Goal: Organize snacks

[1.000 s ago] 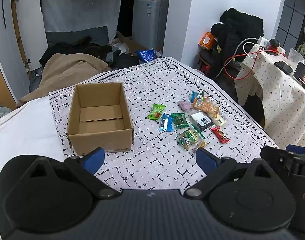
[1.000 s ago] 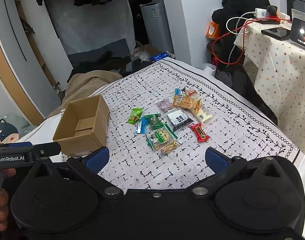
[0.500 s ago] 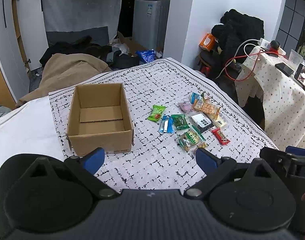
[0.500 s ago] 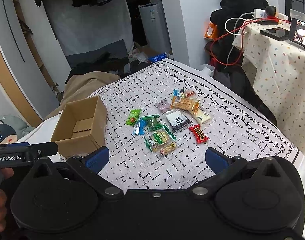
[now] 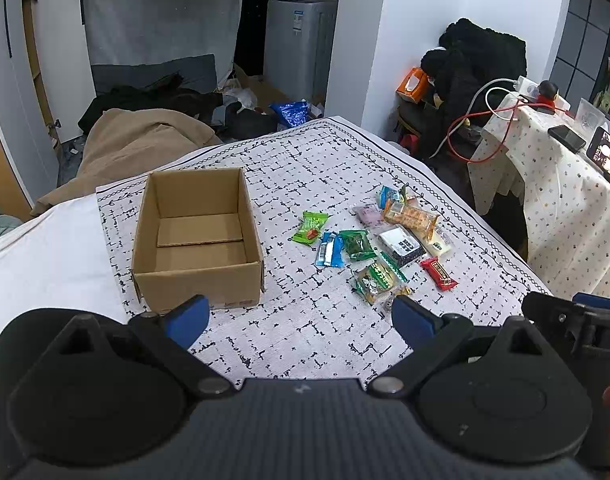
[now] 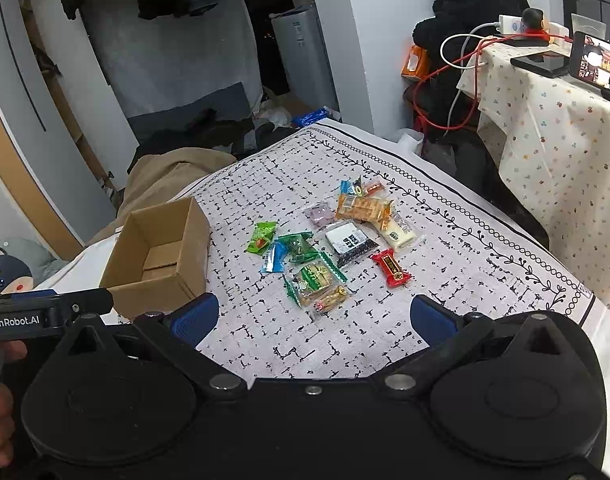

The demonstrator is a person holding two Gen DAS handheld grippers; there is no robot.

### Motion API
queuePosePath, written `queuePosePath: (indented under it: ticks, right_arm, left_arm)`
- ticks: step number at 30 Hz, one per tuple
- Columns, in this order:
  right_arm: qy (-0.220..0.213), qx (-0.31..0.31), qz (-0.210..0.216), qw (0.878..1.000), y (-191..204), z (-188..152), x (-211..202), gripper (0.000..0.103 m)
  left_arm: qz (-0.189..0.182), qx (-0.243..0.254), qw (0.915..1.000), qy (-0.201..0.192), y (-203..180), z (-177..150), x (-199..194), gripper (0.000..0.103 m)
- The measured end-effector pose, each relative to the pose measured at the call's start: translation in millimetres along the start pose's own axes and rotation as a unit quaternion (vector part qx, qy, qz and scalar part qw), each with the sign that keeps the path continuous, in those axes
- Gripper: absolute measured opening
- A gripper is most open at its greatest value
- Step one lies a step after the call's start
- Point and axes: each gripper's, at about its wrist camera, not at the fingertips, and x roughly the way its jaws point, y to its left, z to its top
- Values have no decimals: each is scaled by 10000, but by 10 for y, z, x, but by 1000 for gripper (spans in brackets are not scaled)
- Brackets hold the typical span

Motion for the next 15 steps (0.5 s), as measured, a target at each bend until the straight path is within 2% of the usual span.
queuePosePath:
  ticks: [15]
  right_arm:
    - [-7, -15, -7, 10000, -4, -18, -1, 103]
  left_arm:
    - [3, -2, 10000, -7, 22, 3, -6, 97]
